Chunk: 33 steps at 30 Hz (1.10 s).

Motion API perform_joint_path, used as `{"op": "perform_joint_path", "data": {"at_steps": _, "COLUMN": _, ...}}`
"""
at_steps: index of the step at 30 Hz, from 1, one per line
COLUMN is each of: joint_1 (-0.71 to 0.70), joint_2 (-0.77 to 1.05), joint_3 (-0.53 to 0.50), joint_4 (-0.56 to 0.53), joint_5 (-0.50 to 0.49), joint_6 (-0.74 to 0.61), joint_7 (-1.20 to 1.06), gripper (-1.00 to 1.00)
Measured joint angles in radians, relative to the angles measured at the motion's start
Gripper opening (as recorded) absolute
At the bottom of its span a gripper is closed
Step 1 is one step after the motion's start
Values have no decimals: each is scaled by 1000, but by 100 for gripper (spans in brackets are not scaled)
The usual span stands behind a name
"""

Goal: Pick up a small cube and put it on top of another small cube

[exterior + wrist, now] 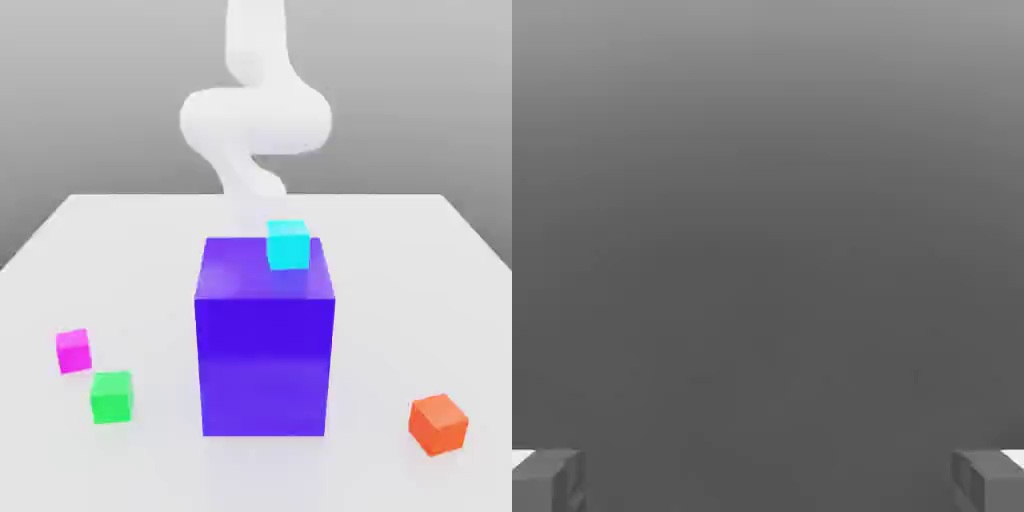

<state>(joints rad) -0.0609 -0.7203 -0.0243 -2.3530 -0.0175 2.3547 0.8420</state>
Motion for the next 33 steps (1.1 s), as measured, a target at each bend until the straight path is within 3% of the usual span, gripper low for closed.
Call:
{"op": "perform_joint_path", "data": {"at_steps": 13, "joint_1": -340, "joint_2": 484, "joint_3": -205, "joint_4": -303, "joint_5": -58, "joint_6": 326, "joint_7": 217, "gripper": 0}}
{"op": "perform_joint_path", "data": {"at_steps": 19, "joint_1": -466, "joint_2": 706, "joint_3": -315, "joint_4": -439, "joint_5": 22, "joint_6": 473, "joint_7": 239, "gripper": 0}}
{"op": "perform_joint_path", "data": {"at_steps": 22, "joint_1": -524, "joint_2": 820, "joint_3": -272, "joint_4": -454, "joint_5": 146, "joint_6": 552, "joint_7": 166, "gripper": 0}}
{"op": "perform_joint_path", "data": {"at_steps": 27, "joint_1": -680, "joint_2": 1002, "joint_3": -80, "joint_4": -418, "joint_5": 310, "joint_6": 693, "joint_7": 44, "gripper": 0}}
{"op": "perform_joint_path", "data": {"at_steps": 28, "joint_1": -698, "joint_2": 1020, "joint_3": -59, "joint_4": -415, "joint_5": 319, "joint_6": 708, "joint_7": 36, "gripper": -100}}
{"op": "perform_joint_path", "data": {"at_steps": 33, "joint_1": -698, "joint_2": 1020, "joint_3": -59, "joint_4": -415, "joint_5": 316, "joint_6": 708, "joint_7": 39, "gripper": -100}}
